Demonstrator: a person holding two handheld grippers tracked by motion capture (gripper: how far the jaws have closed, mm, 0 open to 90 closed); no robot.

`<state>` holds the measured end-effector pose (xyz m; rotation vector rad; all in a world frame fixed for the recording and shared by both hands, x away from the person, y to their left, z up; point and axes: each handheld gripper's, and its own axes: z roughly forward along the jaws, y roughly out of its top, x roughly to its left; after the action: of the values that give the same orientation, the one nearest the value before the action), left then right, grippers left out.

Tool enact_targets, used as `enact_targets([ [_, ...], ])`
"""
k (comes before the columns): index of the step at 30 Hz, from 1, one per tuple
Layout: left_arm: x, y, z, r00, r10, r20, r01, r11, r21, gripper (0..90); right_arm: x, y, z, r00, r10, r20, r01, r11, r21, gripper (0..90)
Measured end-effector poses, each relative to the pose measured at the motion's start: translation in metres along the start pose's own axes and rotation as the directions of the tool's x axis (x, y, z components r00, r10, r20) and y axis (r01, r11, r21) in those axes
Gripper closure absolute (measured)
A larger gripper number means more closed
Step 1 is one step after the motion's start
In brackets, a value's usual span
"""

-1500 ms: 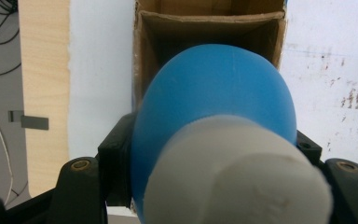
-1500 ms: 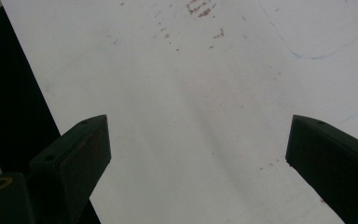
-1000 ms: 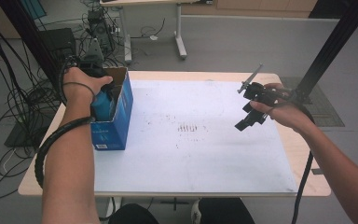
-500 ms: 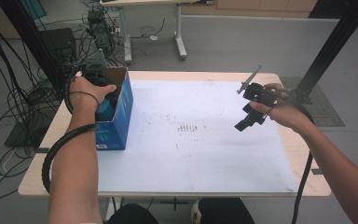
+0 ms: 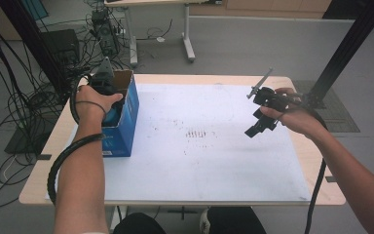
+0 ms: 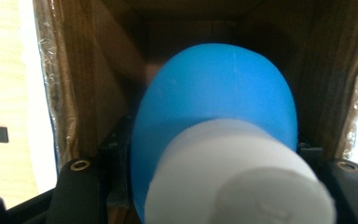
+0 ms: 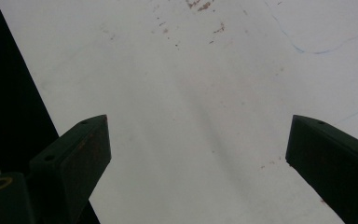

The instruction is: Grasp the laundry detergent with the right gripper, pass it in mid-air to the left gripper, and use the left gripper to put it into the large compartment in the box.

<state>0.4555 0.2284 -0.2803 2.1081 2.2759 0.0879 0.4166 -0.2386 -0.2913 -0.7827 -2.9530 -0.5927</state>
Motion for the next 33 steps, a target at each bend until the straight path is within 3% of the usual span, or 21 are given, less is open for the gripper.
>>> enact_targets([
  [33,0.0012,-0.0013,0.0020,0.9999,-0.008,0.007,0.008,0.9999,-0.011,36.2,0.0009,-0.0013,-0.0015,1.0000,0.001,0.008,-0.001,1.0000,-0.005,6.6],
])
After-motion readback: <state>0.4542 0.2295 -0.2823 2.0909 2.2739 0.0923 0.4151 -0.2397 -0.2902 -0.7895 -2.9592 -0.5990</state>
